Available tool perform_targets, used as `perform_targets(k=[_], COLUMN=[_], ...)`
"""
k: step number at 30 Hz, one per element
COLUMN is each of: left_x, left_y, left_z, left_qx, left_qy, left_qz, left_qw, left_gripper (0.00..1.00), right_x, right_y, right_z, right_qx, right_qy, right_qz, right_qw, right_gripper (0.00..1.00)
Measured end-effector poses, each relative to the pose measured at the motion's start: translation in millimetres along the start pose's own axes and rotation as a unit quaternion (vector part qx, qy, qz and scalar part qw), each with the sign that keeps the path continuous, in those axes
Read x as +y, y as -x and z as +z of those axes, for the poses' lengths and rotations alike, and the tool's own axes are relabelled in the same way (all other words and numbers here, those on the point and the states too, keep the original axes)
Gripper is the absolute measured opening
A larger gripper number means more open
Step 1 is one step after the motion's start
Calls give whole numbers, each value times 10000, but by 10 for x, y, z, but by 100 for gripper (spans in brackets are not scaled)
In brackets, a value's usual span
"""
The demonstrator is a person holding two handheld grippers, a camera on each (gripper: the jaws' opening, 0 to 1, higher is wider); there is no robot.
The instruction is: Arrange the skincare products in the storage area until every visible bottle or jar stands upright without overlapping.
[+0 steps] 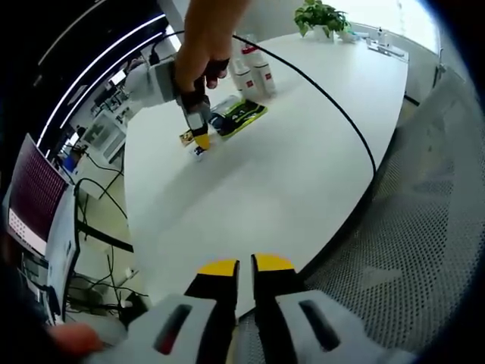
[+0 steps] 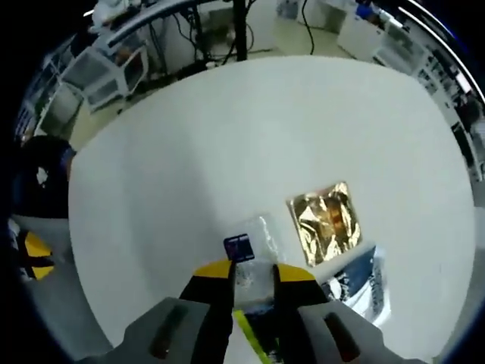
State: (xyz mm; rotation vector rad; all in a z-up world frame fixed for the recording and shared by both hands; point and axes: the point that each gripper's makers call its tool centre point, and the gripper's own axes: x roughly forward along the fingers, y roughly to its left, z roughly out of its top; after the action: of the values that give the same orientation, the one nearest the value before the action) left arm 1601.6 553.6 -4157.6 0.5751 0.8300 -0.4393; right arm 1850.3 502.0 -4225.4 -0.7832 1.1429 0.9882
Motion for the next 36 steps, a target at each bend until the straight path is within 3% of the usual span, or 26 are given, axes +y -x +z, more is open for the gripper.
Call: perform_targets(k=[7, 13, 18, 20, 26, 30, 33, 36], left_x=[4, 5, 5, -3, -7, 27, 41, 29], left_y=[1, 4, 9, 14, 31, 62, 82, 83], left_z=[6, 13, 33, 50, 96, 146, 174, 189], left_qx=[-15, -32, -88, -130, -251, -393, -482, -516], left_qy=[3, 3, 31, 31, 32, 12, 74, 99], left_qz=[7, 11, 2, -12, -7, 101, 111, 77], left_qw=[10000, 10000, 10000, 9999, 9997, 9992, 9987, 9986], left_gripper=[2, 2, 3, 4, 5, 7, 9, 11], right_x=[29, 73, 109, 238, 447, 574, 695, 974], right_y=[113, 284, 519, 713, 1193, 1524, 1757, 1947], right_z=[69, 193, 222, 172, 40, -81, -252, -462], right_qx=[-298, -773, -1258, -1485, -2233, -2856, -3219, -3453], right_qy=[-50, -247, -250, -328, -634, -860, -836, -883], right_qz=[-51, -32, -38, -48, -113, -168, -349, -410], right_qw=[9995, 9967, 9917, 9883, 9726, 9543, 9424, 9334], right_gripper=[19, 18, 18, 18, 19, 19, 22, 25])
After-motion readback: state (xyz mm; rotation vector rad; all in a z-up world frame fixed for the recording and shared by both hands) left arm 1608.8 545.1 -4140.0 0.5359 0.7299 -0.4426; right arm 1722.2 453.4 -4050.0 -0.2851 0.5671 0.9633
